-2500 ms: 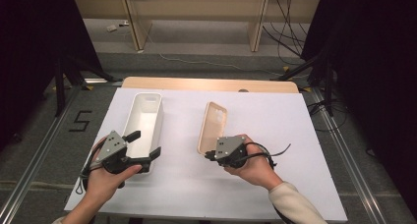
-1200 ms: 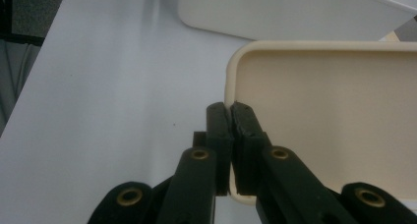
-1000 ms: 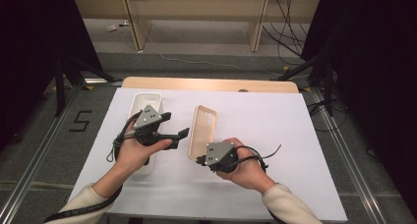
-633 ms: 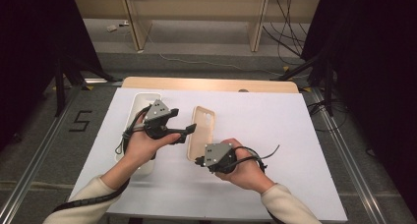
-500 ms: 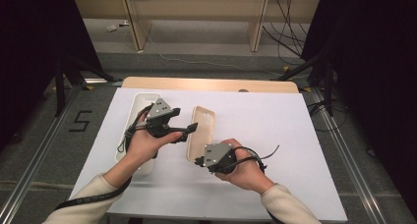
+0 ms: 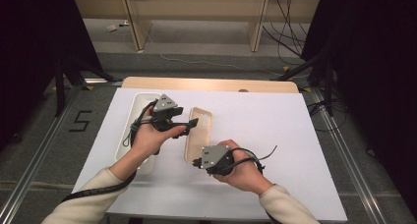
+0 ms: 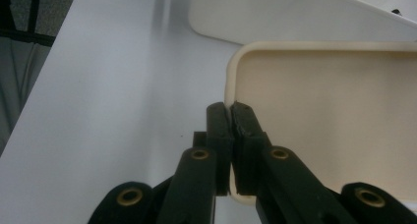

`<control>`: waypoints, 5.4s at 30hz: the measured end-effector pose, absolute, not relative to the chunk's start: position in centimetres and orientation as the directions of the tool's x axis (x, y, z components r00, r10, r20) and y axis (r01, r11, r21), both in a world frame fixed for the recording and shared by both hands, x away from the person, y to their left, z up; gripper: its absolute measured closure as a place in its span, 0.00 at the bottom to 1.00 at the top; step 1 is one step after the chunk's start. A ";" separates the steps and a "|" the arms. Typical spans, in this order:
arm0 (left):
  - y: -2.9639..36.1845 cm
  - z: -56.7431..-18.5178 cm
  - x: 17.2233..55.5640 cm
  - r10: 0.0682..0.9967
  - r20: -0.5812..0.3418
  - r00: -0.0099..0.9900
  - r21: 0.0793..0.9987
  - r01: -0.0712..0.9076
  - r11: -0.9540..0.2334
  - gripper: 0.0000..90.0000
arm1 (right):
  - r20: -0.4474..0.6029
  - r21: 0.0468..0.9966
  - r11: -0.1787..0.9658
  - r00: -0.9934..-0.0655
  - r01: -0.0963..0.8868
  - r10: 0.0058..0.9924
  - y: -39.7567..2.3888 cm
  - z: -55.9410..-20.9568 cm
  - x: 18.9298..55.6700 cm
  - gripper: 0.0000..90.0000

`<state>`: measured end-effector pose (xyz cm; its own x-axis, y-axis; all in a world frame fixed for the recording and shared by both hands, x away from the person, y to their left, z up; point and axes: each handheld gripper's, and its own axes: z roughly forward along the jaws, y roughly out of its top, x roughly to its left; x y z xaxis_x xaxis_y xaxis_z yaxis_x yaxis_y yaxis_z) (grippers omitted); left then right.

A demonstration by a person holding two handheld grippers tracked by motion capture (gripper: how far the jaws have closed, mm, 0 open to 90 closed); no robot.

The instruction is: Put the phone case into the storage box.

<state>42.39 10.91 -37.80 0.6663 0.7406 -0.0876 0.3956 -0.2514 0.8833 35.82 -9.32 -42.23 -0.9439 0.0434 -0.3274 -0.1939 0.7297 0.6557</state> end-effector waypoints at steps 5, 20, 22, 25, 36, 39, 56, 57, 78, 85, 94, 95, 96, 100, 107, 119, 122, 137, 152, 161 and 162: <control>10.6 -38.1 42.9 0.740 -0.109 0.664 0.877 0.415 -0.244 0.42 | -0.337 0.654 0.729 -0.941 -0.204 0.039 -9.2 -42.0 35.7 0.98; 10.4 -38.4 43.4 0.754 -0.141 0.642 0.855 0.463 -0.234 0.71 | -0.355 0.631 0.743 -0.934 -0.221 0.025 -8.8 -42.1 35.3 0.98; 10.3 -38.4 43.3 0.756 -0.159 0.635 0.860 0.465 -0.210 0.73 | -0.355 0.627 0.747 -0.935 -0.221 0.021 -8.8 -42.2 35.3 0.98; 10.2 -38.3 43.0 0.756 -0.169 0.632 0.862 0.467 -0.197 0.75 | -0.363 0.618 0.751 -0.932 -0.230 0.013 -8.6 -42.3 35.3 0.98; 9.7 -37.5 42.2 0.730 -0.209 0.651 0.880 0.450 -0.149 0.84 | -0.365 0.600 0.768 -0.931 -0.226 0.011 -8.4 -42.7 35.5 0.98; 9.5 -37.3 42.0 0.727 -0.213 0.653 0.878 0.455 -0.151 0.87 | -0.361 0.599 0.772 -0.932 -0.211 0.026 -8.3 -42.8 35.5 0.98; 9.1 -36.4 41.1 0.683 -0.204 0.702 0.915 0.384 -0.121 0.90 | -0.349 0.619 0.769 -0.933 -0.159 0.088 -8.2 -43.0 35.6 0.78; 9.2 -36.4 41.1 0.684 -0.200 0.701 0.918 0.378 -0.119 0.90 | -0.351 0.620 0.768 -0.933 -0.163 0.085 -8.2 -43.0 35.7 0.75; 11.8 -36.0 41.1 0.718 -0.145 0.680 0.952 0.293 -0.085 0.90 | -0.188 0.802 0.597 -0.939 0.022 0.288 -9.7 -42.2 35.8 0.44; 12.9 -36.0 41.0 0.730 -0.140 0.669 0.957 0.282 -0.075 0.90 | -0.151 0.830 0.554 -0.933 0.059 0.326 -10.2 -41.9 35.8 0.37; 13.8 -36.0 41.1 0.739 -0.135 0.660 0.960 0.272 -0.068 0.90 | -0.134 0.848 0.521 -0.913 0.095 0.385 -11.3 -41.8 35.8 0.30; 13.8 -35.9 41.0 0.741 -0.138 0.657 0.960 0.272 -0.063 0.90 | -0.131 0.850 0.517 -0.911 0.100 0.391 -11.4 -41.8 35.8 0.30; 13.8 -35.9 41.0 0.742 -0.139 0.656 0.960 0.272 -0.060 0.90 | -0.128 0.853 0.511 -0.909 0.104 0.397 -11.6 -41.8 35.8 0.29; 14.1 -35.9 40.9 0.743 -0.140 0.654 0.962 0.267 -0.054 0.90 | -0.114 0.865 0.487 -0.900 0.118 0.421 -12.2 -41.7 35.8 0.27; 14.6 -36.0 40.9 0.749 -0.143 0.647 0.964 0.263 -0.043 0.90 | -0.100 0.877 0.460 -0.884 0.138 0.456 -13.2 -41.7 35.8 0.27; 15.5 -35.7 40.7 0.755 -0.137 0.641 0.968 0.248 -0.035 0.90 | -0.088 0.882 0.443 -0.867 0.161 0.491 -14.5 -41.6 35.7 0.26; 15.7 -35.6 40.7 0.757 -0.142 0.638 0.968 0.250 -0.029 0.90 | -0.092 0.885 0.436 -0.857 0.163 0.506 -14.8 -41.7 35.6 0.26; 16.7 -35.1 40.5 0.766 -0.119 0.632 0.974 0.226 -0.034 0.90 | -0.087 0.892 0.416 -0.838 0.175 0.539 -16.3 -41.7 35.3 0.25; 17.9 -34.9 40.5 0.777 -0.097 0.622 0.978 0.204 -0.041 0.90 | -0.083 0.900 0.396 -0.819 0.184 0.568 -17.4 -41.7 34.8 0.25; 18.4 -34.7 40.5 0.783 -0.089 0.616 0.980 0.196 -0.043 0.90 | -0.067 0.899 0.389 -0.814 0.202 0.577 -18.0 -41.6 34.5 0.24; 18.4 -34.6 40.5 0.784 -0.090 0.614 0.979 0.197 -0.042 0.90 | -0.073 0.906 0.378 -0.807 0.193 0.586 -18.0 -41.8 34.6 0.24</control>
